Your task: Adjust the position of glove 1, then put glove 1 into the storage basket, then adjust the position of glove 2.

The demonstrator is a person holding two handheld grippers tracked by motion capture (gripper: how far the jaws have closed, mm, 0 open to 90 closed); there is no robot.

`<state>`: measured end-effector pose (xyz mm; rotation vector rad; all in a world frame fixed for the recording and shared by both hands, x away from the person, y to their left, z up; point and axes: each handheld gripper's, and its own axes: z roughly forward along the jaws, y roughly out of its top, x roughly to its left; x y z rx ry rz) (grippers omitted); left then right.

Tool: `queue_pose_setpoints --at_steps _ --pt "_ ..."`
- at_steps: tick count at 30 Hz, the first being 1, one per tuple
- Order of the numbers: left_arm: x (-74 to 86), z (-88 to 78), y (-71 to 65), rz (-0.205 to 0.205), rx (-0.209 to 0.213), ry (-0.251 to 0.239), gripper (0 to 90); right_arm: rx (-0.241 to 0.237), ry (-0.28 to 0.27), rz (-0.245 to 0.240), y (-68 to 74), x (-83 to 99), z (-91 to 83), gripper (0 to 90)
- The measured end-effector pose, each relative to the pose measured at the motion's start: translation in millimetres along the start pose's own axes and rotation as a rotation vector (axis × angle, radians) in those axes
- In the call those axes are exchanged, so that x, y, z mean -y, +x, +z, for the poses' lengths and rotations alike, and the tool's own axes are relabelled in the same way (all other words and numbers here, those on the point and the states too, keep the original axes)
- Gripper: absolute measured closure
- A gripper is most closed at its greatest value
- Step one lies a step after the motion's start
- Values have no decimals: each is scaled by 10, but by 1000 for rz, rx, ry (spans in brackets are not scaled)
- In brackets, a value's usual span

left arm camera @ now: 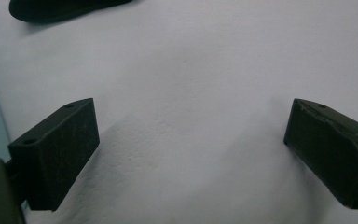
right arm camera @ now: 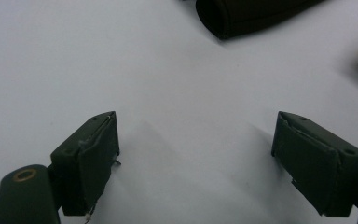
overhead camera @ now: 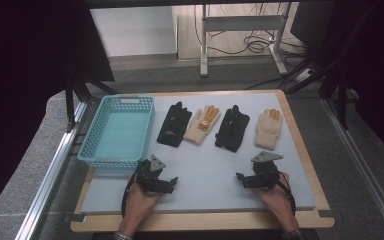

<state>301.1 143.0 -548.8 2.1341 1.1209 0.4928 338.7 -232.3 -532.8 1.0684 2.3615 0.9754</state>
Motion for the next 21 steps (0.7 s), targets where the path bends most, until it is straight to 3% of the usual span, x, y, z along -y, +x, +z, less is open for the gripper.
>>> queue_pose_setpoints --at_steps 1,11,15,21 --pt "5 4 30 -53 38 10 67 -2 1 -2 1 0 1 136" --pt "10 -1 18 -48 39 8 67 -3 2 -2 1 1 1 134" --pt "14 -8 -8 -18 66 9 65 -2 2 -3 2 1 2 134" --pt "15 -8 -18 -6 80 10 53 -2 3 -2 2 0 2 134"
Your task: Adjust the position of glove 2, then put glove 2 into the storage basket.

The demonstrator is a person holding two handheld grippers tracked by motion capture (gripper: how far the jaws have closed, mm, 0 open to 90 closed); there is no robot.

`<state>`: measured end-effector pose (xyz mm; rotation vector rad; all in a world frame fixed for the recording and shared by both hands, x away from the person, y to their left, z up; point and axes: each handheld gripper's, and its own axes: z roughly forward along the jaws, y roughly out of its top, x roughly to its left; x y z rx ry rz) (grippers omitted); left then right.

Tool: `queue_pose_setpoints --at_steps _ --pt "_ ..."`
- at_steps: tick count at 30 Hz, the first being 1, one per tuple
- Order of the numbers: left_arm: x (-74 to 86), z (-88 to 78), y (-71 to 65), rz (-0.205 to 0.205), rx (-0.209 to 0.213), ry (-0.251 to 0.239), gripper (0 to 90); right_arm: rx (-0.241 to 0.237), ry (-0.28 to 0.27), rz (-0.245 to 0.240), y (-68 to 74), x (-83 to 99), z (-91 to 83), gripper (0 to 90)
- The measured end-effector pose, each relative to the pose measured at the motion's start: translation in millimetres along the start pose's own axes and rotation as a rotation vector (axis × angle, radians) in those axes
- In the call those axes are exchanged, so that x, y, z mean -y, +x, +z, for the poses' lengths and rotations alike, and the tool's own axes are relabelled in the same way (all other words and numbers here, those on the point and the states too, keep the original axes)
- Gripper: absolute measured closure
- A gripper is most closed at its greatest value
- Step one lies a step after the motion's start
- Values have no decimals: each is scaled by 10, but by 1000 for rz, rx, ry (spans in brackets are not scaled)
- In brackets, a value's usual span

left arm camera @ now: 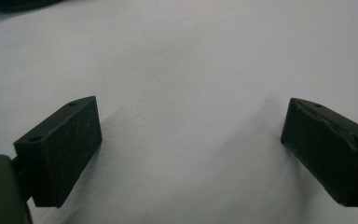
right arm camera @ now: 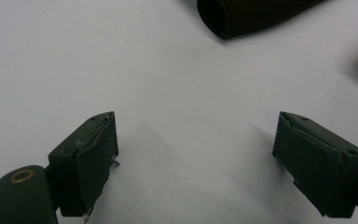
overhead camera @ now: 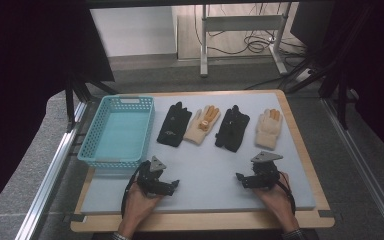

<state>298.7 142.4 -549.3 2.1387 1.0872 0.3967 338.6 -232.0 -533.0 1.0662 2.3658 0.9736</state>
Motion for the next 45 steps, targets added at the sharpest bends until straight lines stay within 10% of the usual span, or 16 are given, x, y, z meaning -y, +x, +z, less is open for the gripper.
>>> queue_pose_setpoints --at_steps 24,45 --pt "0 3 4 -1 4 1 51 -3 -1 6 -54 -80 -12 184" --pt "2 2 4 -3 3 0 52 -14 -26 38 -400 -644 118 283"
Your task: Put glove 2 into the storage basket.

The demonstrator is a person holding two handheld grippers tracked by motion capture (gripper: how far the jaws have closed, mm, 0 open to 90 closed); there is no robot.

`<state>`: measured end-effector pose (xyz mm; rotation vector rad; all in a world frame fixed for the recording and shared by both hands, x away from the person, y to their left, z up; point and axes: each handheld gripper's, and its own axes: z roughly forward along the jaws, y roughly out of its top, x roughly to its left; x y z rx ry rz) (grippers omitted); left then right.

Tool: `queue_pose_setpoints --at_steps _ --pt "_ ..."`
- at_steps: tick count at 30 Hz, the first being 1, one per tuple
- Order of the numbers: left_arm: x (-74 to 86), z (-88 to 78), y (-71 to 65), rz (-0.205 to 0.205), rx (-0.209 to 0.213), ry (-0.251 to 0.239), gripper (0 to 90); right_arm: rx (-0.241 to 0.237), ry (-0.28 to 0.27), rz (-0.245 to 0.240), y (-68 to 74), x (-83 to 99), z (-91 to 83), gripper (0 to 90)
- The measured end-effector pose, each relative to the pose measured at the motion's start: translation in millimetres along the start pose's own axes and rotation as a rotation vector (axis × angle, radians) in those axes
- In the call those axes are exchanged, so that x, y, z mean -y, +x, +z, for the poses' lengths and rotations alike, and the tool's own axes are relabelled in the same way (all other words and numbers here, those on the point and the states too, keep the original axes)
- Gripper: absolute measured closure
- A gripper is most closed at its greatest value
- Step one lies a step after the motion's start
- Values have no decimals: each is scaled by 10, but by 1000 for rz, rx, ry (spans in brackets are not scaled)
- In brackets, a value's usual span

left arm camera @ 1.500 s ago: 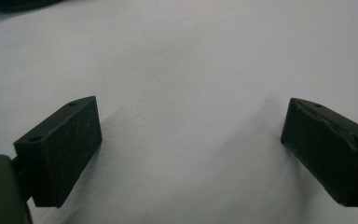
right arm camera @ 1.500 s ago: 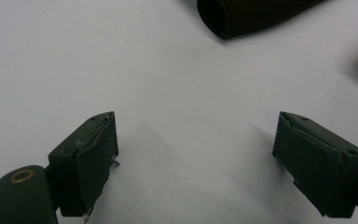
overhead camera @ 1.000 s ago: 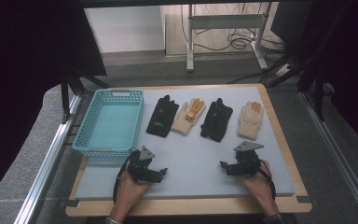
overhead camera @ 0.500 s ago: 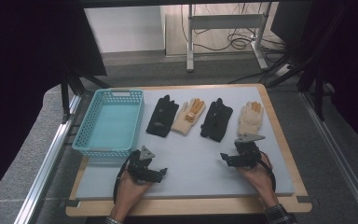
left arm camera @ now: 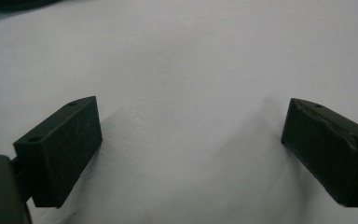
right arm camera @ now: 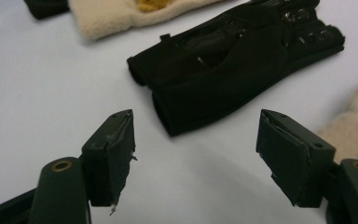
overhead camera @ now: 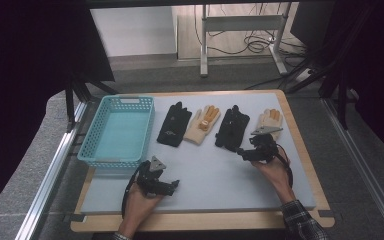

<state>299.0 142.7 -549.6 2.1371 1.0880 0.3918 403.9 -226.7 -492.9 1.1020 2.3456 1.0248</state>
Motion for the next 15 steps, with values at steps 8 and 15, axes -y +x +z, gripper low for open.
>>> queue_pose_setpoints --at_steps 8,15 --pt "0 0 0 0 0 -1 52 3 1 8 -105 -186 116 355" --pt "1 1 0 0 0 -2 52 0 8 25 -210 -290 251 431"
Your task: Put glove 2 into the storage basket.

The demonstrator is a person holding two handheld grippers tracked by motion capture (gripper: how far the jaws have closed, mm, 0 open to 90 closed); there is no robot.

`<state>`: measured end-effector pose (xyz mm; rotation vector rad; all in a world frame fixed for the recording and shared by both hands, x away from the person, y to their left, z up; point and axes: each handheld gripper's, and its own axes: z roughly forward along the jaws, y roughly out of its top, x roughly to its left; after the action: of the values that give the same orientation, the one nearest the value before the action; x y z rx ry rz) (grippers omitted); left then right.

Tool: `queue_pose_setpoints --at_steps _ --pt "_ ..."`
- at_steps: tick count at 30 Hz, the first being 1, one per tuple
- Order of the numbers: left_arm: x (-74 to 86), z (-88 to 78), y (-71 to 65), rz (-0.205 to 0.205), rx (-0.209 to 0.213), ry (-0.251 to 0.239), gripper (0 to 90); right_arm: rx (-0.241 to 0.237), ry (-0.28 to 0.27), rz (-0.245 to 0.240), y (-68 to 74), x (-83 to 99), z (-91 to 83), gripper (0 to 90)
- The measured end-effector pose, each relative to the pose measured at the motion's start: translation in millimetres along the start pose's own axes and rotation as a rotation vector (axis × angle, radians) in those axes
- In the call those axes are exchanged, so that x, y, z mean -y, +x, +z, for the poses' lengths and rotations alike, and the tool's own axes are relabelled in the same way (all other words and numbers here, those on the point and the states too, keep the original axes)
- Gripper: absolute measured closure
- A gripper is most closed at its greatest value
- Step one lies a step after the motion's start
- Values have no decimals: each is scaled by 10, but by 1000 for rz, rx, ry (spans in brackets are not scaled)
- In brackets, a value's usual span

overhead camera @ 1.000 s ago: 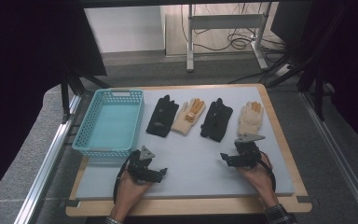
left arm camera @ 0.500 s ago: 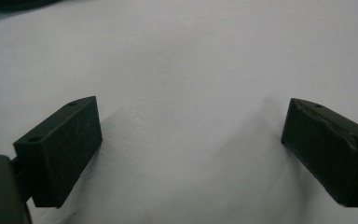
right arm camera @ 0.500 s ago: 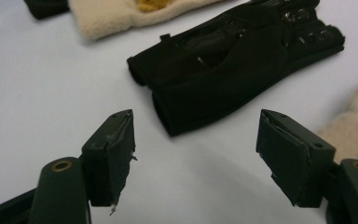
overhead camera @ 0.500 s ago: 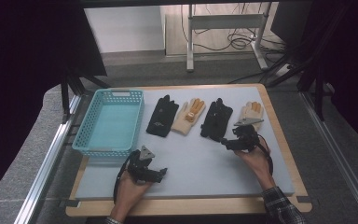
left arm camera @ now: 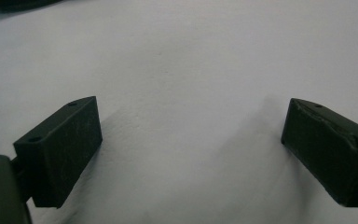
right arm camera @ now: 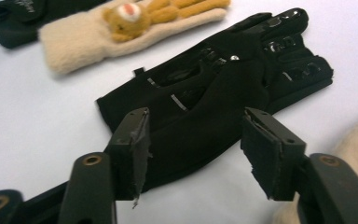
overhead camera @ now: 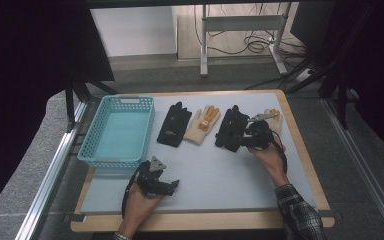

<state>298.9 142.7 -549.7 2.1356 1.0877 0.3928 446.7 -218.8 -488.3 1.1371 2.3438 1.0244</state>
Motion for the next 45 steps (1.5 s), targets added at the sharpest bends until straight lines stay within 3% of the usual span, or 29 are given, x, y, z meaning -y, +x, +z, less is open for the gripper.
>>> queue_pose_setpoints --at_steps 11,21,26,28,29,30,36,40,45 --pt "0 -2 2 3 0 2 52 27 22 6 -113 -130 260 439" --pt "0 -1 3 3 1 1 52 79 31 18 -207 -261 529 260" --pt "0 -2 2 3 -1 3 52 108 75 7 -247 -300 703 242" --pt "-1 -3 3 3 0 4 52 119 91 -1 -228 -298 752 281" --pt "-1 -3 2 4 -1 4 52 106 97 3 -219 -308 749 399" --pt "0 -2 1 1 0 2 52 87 100 16 -214 -311 746 437" --pt "0 -1 1 1 0 2 52 99 106 15 -143 -323 721 751" --pt "0 -2 2 1 1 2 52 112 111 -6 -137 -327 691 808" --pt "0 -1 2 1 1 1 53 68 83 25 -151 -300 581 814"
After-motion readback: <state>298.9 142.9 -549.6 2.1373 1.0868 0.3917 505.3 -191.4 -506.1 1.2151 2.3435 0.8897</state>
